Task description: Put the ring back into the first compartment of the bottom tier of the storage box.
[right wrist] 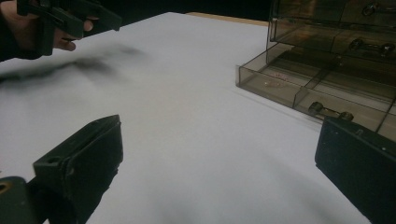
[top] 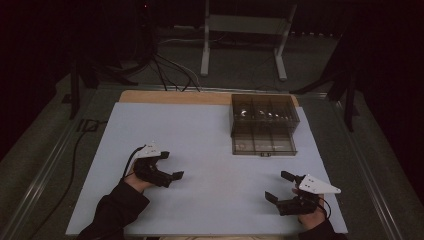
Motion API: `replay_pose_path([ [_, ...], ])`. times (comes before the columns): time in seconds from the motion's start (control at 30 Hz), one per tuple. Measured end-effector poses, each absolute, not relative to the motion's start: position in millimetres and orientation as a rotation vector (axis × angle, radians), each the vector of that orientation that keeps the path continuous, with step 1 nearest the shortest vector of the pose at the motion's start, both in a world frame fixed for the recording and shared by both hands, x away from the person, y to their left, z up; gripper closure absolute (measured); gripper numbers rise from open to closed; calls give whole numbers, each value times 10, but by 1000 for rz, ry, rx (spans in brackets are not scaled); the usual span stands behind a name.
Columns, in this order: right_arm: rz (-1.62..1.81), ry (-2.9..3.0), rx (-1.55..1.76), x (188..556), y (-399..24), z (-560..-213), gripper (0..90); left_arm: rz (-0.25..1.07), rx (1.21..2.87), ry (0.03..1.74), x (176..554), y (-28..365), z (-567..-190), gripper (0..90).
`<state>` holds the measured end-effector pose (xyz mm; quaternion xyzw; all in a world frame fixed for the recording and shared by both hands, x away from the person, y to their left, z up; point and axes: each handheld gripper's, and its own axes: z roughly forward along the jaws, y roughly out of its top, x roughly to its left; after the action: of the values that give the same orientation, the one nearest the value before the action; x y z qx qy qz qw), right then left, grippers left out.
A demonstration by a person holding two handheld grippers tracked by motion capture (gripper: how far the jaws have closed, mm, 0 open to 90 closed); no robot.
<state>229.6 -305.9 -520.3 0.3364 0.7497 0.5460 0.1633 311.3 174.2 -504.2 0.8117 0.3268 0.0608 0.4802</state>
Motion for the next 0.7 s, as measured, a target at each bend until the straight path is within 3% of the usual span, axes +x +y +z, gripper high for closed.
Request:
replay_pose_path([
  [0.7,1555,2145,958,2296,-3053,-5204,11,270,1942,889,2738,2106,-5174,12],
])
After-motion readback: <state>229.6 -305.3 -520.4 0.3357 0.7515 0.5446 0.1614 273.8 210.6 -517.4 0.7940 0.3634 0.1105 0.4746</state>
